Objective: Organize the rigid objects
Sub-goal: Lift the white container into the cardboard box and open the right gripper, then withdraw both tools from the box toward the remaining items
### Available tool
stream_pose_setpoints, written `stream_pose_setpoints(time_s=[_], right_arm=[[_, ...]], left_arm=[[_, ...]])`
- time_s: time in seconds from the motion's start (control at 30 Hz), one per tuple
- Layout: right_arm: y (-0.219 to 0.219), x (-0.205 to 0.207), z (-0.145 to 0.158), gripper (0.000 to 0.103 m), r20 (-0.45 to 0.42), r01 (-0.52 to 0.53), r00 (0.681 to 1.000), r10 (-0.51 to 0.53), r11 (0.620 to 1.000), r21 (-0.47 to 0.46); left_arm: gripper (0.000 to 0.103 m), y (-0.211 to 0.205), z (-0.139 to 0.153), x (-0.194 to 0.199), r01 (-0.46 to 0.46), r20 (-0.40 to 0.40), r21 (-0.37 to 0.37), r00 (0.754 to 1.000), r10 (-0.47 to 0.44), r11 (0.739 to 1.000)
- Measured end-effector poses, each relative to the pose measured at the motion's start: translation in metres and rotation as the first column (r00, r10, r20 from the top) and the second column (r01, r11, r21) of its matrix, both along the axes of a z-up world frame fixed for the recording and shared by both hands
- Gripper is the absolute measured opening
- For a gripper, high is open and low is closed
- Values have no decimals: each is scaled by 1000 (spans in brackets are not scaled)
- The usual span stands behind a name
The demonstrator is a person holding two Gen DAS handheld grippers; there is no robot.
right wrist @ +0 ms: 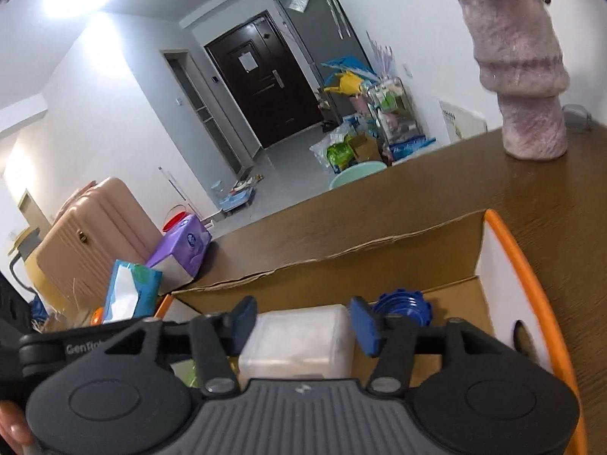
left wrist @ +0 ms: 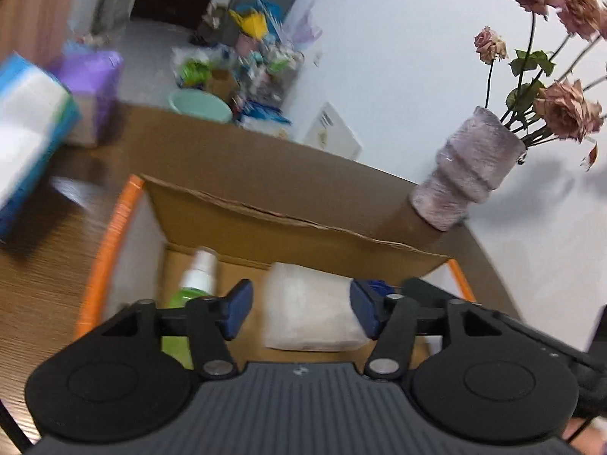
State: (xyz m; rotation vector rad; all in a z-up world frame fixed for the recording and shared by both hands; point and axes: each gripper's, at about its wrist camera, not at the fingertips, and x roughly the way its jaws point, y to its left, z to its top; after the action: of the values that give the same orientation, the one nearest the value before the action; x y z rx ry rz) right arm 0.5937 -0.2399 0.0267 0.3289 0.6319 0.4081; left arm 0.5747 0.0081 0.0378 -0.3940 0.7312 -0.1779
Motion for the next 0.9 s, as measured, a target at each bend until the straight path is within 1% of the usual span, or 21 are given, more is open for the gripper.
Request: stream_pose_setpoints(time_s=[0.1,0.17,0.27,0.33,0.4,0.43,0.47,0.57,0.7,0.9], right_arm=[[-9,-19,17,69,36,5,999,-2,997,-74],[-19,-33,32,74,56,9,998,-3,994,-112],[-34,-61,58,81,99,23,995,-7,986,-166],[-44,-84,74,86,130,29,992,-4,981,-191],[-53,-110,88,89,166,34,986,2,977,-212],[-57,-120,93,92,178,32,984,9,974,-226],[-59,-130,98,94,191,30,981,16,971,-239],[-62,-160,109,96,212,31,977,30,961,-275],[-63,-191,113,97,225,38,974,32,953,-299],[-64,-232,112,99,255,59,967,26,945,-323]], left_arm=[[75,6,18,-20,2,36,73,999,-5,997],[80,12,32,-36,-18,55,119,998,11,993],[82,20,53,-64,-41,79,179,996,27,983],[86,26,67,-86,-71,108,208,993,50,976],[92,31,79,-109,-89,137,221,989,60,971],[93,34,85,-122,-96,149,231,987,62,968],[94,36,90,-134,-103,160,244,985,65,964],[98,35,99,-171,-107,186,291,981,53,951],[101,27,104,-215,-94,220,346,975,16,934],[103,5,107,-271,-81,299,431,952,-58,899]])
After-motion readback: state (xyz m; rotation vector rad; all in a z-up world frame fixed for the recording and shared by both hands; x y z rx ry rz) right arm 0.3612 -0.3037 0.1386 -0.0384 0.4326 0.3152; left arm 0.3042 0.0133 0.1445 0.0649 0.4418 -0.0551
